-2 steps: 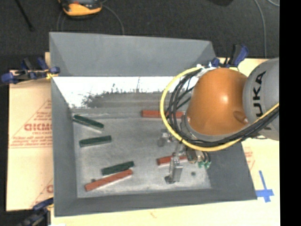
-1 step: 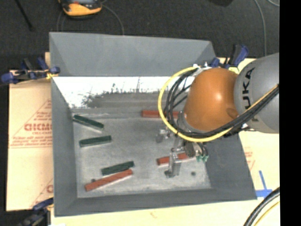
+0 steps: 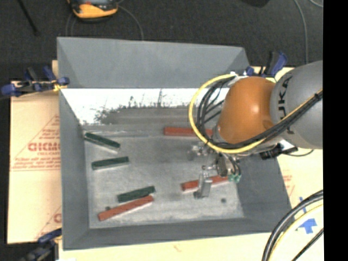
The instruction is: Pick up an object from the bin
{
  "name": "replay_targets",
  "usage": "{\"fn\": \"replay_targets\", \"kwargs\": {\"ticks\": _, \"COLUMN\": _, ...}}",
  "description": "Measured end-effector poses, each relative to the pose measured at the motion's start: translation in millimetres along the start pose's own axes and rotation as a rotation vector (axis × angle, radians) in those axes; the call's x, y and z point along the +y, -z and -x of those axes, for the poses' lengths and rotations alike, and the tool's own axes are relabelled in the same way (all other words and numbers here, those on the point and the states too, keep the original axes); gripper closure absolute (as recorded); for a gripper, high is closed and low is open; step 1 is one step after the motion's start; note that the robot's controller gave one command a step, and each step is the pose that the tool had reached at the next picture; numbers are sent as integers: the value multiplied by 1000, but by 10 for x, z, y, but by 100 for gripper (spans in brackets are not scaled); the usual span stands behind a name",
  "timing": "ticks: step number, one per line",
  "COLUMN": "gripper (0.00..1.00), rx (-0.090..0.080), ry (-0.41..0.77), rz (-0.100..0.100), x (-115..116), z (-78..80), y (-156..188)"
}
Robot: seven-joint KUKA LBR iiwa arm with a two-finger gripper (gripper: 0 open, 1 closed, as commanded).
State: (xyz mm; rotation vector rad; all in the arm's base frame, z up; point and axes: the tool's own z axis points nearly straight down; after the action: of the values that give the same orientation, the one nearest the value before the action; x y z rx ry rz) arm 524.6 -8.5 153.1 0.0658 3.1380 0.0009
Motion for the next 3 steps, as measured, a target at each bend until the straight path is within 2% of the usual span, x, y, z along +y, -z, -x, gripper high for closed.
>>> {"fn": "replay_targets", "kwargs": {"ticks": 1, "gripper": 0, "rx": -3, "ry": -10, "rz": -2, "x": -53, "z": 55, "y": -355}}
{"fn": "replay_targets", "kwargs": {"ticks": 2, "gripper": 100, "rx": 1, "ry": 317, "rz": 0, "x": -392, "z": -150, "y": -786}}
{"fn": "replay_targets", "kwargs": {"ticks": 3, "gripper": 100, "rx": 1, "ry": 316, "rz": 0, "x": -391, "z": -150, "y": -786}}
